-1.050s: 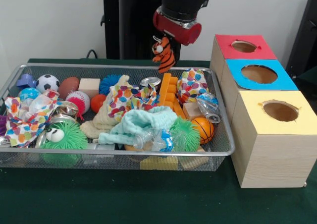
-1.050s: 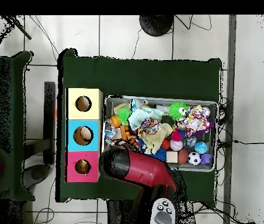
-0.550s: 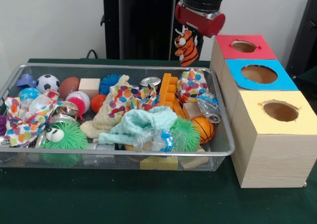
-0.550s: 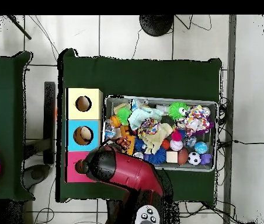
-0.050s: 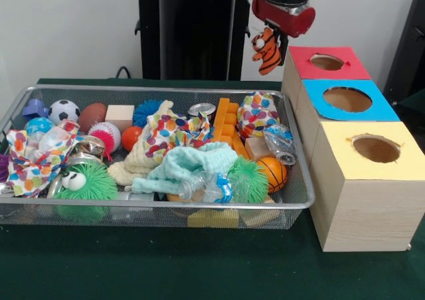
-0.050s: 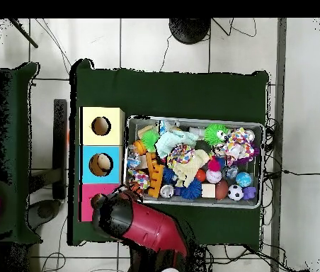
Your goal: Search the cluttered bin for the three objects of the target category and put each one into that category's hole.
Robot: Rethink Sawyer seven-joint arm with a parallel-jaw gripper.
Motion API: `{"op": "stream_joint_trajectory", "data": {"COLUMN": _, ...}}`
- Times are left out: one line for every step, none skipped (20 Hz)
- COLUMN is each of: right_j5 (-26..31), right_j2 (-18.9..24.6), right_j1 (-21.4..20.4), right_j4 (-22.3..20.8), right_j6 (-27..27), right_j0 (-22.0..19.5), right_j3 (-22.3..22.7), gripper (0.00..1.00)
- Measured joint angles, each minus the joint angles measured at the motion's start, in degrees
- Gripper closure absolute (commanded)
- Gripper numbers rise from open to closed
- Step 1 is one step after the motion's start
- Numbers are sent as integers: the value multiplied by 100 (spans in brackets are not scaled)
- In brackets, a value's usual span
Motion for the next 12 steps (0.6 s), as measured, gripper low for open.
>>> {"op": "stream_joint_trajectory", "data": {"right_j5": -3, "right_j2": 51, "right_j1": -32, "right_j4": 86, "right_j6": 0, "right_j0": -17, "right_j3": 108, "gripper": 100}}
{"op": "stream_joint_trajectory", "data": {"right_j5": -1, "right_j2": 136, "right_j1": -80, "right_j4": 217, "right_j6": 0, "right_j0": -49, "right_j3": 264, "gripper": 100}}
{"op": "stream_joint_trajectory", "data": {"right_j5": 1, "right_j2": 178, "right_j1": -101, "right_j4": 287, "right_j6": 0, "right_j0": -65, "right_j3": 340, "gripper": 100}}
{"op": "stream_joint_trajectory", "data": {"right_j5": -3, "right_j2": 237, "right_j1": -129, "right_j4": 379, "right_j6": 0, "right_j0": -88, "right_j3": 441, "gripper": 100}}
{"op": "stream_joint_trajectory", "data": {"right_j5": -2, "right_j2": 354, "right_j1": -174, "right_j4": 569, "right_j6": 0, "right_j0": -131, "right_j3": 630, "gripper": 100}}
{"op": "stream_joint_trajectory", "data": {"right_j5": -5, "right_j2": 410, "right_j1": -195, "right_j4": 650, "right_j6": 0, "right_j0": -148, "right_j3": 710, "gripper": 100}}
{"op": "stream_joint_trajectory", "data": {"right_j5": -12, "right_j2": 490, "right_j1": -224, "right_j4": 769, "right_j6": 0, "right_j0": -168, "right_j3": 816, "gripper": 100}}
{"op": "stream_joint_trajectory", "data": {"right_j5": -30, "right_j2": 612, "right_j1": -268, "right_j4": 962, "right_j6": 0, "right_j0": -196, "right_j3": 983, "gripper": 100}}
{"op": "stream_joint_trajectory", "data": {"right_j5": -56, "right_j2": 723, "right_j1": -304, "right_j4": 1132, "right_j6": 0, "right_j0": -219, "right_j3": 1119, "gripper": 100}}
{"op": "stream_joint_trajectory", "data": {"right_j5": -99, "right_j2": 873, "right_j1": -352, "right_j4": 1337, "right_j6": 0, "right_j0": -250, "right_j3": 1283, "gripper": 100}}
{"op": "stream_joint_trajectory", "data": {"right_j5": -136, "right_j2": 971, "right_j1": -382, "right_j4": 1484, "right_j6": 0, "right_j0": -267, "right_j3": 1390, "gripper": 100}}
{"op": "stream_joint_trajectory", "data": {"right_j5": -209, "right_j2": 1121, "right_j1": -417, "right_j4": 1687, "right_j6": 0, "right_j0": -288, "right_j3": 1534, "gripper": 100}}
